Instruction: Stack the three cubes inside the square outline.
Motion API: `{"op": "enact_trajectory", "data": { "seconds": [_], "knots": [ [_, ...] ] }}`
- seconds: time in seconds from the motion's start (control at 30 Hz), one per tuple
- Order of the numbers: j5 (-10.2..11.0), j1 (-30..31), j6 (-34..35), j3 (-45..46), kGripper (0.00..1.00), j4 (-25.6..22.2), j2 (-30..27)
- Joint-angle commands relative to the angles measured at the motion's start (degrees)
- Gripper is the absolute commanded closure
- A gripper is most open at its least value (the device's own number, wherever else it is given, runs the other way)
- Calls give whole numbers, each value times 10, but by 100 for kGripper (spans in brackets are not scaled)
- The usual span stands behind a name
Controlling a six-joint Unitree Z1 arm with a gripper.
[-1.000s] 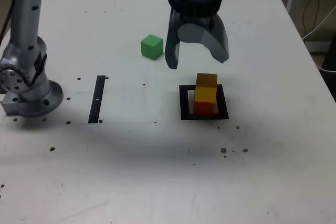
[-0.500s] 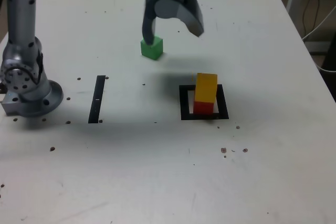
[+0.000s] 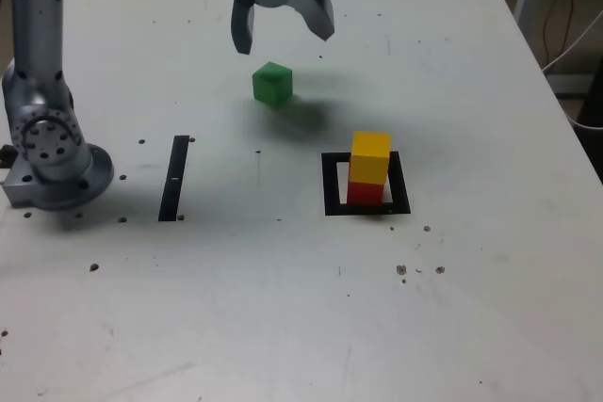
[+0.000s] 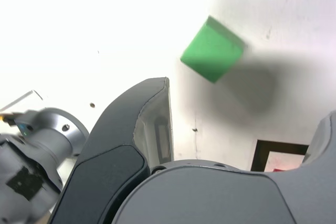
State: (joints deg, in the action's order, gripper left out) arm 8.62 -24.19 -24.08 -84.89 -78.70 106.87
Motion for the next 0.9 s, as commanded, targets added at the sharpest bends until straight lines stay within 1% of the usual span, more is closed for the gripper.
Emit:
{"op": "enact_trajectory", "data": {
  "seconds": [0.0,0.2,0.4,0.63,0.87],
  "knots": [
    [5,-11,-21,0,2,4,6],
    [14,-26,-65,-1,2,16,15],
    [18,-30,-105,3,2,27,17],
    [21,-37,-194,26,2,66,17],
    [20,-43,-269,29,2,83,13]
  ]
}}
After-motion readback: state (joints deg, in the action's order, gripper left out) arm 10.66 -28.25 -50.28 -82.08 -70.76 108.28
